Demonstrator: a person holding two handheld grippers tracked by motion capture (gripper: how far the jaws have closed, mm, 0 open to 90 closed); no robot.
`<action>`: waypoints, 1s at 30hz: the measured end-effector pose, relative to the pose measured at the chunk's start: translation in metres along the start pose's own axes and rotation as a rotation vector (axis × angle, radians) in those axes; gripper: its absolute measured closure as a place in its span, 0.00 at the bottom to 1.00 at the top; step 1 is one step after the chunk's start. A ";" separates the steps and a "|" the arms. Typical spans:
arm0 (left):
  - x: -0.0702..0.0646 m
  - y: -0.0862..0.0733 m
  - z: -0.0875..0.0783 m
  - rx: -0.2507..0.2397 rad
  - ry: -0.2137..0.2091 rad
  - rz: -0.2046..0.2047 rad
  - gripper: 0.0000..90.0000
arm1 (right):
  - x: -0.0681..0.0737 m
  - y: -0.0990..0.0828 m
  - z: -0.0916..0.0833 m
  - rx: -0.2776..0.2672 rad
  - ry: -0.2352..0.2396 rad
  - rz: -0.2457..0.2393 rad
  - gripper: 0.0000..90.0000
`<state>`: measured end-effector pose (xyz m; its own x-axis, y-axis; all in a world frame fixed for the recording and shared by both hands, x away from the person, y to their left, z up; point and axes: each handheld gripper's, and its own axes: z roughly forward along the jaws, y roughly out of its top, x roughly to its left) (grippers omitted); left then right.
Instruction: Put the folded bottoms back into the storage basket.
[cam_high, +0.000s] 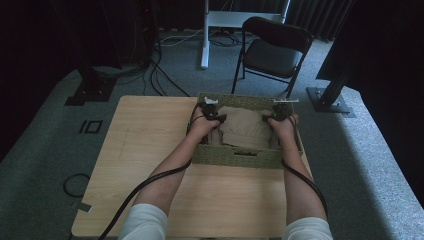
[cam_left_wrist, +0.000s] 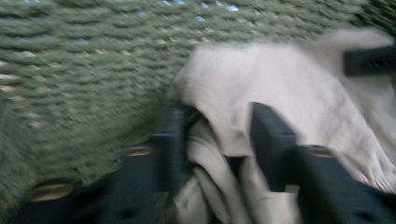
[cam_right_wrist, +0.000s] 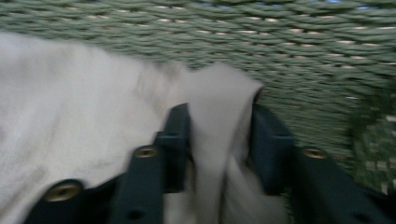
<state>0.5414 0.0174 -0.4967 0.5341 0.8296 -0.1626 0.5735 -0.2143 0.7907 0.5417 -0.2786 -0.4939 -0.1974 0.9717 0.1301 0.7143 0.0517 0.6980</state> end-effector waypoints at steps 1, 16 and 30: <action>-0.001 0.001 0.001 0.002 -0.004 -0.002 0.50 | 0.000 0.000 0.000 0.005 0.003 0.002 0.58; -0.015 0.002 -0.010 0.020 -0.025 0.035 0.23 | 0.006 0.000 -0.015 -0.024 0.025 0.013 0.25; -0.025 0.010 -0.040 -0.018 -0.092 0.045 0.21 | 0.016 0.001 -0.039 -0.074 0.043 -0.064 0.17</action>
<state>0.5084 0.0152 -0.4609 0.6145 0.7682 -0.1798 0.5368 -0.2401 0.8088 0.5129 -0.2720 -0.4634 -0.2708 0.9560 0.1131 0.6484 0.0943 0.7554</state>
